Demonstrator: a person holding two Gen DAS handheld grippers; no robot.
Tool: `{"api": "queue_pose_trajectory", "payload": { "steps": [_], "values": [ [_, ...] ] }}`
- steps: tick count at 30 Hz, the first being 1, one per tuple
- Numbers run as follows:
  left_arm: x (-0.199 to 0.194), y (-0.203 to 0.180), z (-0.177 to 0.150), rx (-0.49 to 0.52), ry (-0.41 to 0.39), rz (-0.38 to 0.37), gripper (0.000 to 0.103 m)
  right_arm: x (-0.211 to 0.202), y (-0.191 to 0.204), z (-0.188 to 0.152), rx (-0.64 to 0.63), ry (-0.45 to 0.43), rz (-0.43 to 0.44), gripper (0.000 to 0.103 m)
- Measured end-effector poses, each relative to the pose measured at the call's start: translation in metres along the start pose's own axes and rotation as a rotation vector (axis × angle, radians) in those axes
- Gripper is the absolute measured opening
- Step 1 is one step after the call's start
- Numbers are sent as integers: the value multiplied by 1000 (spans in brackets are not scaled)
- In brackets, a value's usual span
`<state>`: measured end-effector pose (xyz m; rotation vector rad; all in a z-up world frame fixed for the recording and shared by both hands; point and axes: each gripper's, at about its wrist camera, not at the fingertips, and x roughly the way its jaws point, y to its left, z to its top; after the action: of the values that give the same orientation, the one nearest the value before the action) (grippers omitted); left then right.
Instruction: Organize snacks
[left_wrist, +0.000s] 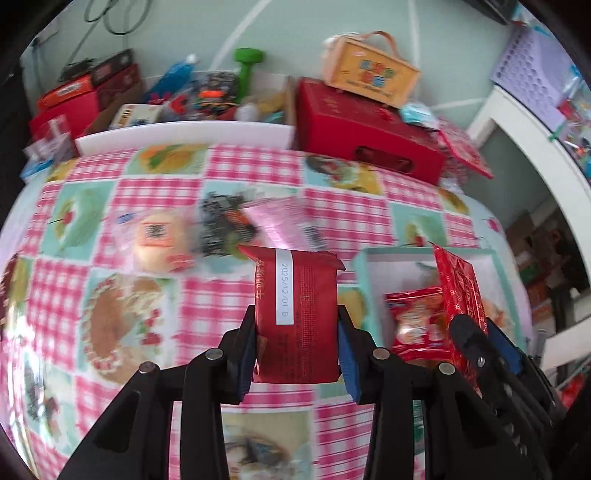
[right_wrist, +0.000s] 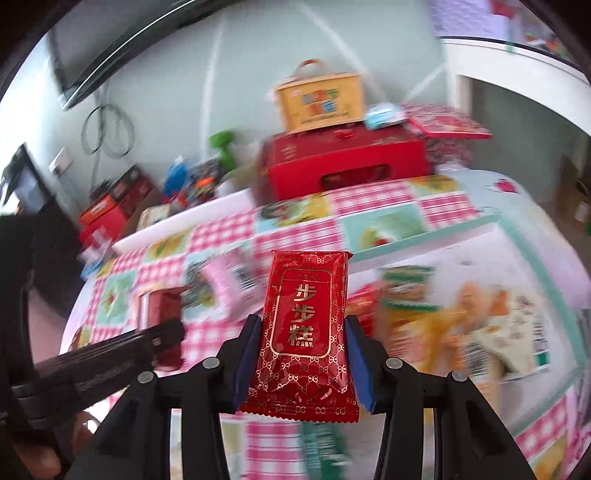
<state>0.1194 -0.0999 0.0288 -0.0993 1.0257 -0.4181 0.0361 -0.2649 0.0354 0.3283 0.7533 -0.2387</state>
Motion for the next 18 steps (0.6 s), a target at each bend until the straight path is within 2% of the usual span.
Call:
{"api": "queue_pose_trajectory", "payload": {
  "steps": [2, 8, 13, 18],
  "values": [
    [2, -11, 3, 17, -4, -34, 40, 0, -17, 3, 35, -1, -31, 48],
    [23, -42, 8, 109, 5, -19, 40, -1, -59, 7, 126, -3, -79, 48],
    [46, -58, 10, 156, 3, 13, 40, 1, -70, 7, 145, 4, -83, 48],
    [61, -78, 4, 211, 1, -4, 41, 4, -76, 5, 153, 14, -88, 48]
  ]
}}
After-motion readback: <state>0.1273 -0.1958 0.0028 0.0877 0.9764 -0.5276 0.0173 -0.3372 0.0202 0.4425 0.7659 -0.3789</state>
